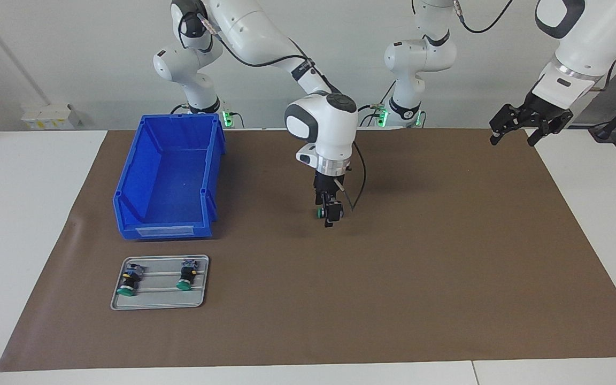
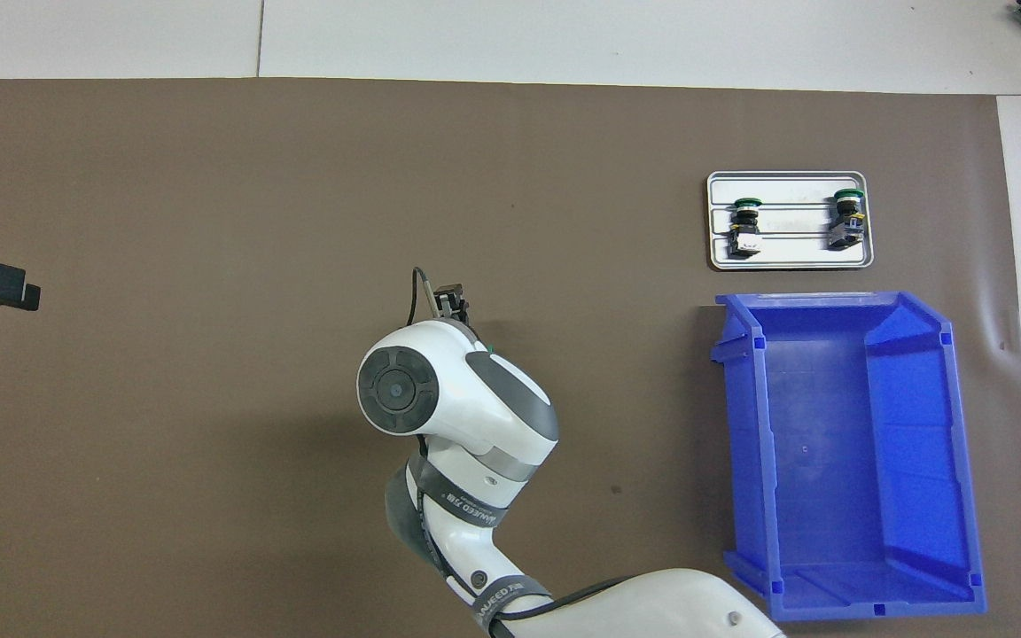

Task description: Place and press button with both arms

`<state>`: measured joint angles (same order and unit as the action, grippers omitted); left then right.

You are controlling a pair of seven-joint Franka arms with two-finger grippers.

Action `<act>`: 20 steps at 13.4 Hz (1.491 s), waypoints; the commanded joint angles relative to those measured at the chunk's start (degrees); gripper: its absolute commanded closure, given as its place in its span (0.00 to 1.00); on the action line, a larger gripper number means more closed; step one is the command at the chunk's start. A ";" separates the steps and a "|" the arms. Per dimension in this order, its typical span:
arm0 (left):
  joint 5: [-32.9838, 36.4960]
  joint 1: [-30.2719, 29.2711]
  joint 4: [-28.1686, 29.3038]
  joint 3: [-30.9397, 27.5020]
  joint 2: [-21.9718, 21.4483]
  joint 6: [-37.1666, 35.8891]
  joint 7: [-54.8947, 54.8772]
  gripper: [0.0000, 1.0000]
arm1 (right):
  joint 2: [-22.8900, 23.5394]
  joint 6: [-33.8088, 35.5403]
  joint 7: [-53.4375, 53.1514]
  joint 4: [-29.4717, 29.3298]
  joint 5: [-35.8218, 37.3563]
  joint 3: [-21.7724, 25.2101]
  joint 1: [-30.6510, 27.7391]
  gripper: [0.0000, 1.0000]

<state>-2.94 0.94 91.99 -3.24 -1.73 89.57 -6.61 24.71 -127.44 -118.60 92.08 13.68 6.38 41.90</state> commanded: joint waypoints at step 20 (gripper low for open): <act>-0.13 -0.33 2.32 0.16 -1.87 0.95 0.37 0.00 | -27.96 35.58 113.93 0.12 -11.74 -0.13 -37.23 0.00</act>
<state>-2.94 0.94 91.99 -3.24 -1.73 89.57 -6.61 -2.66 -93.29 -8.50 91.04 2.52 6.65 5.66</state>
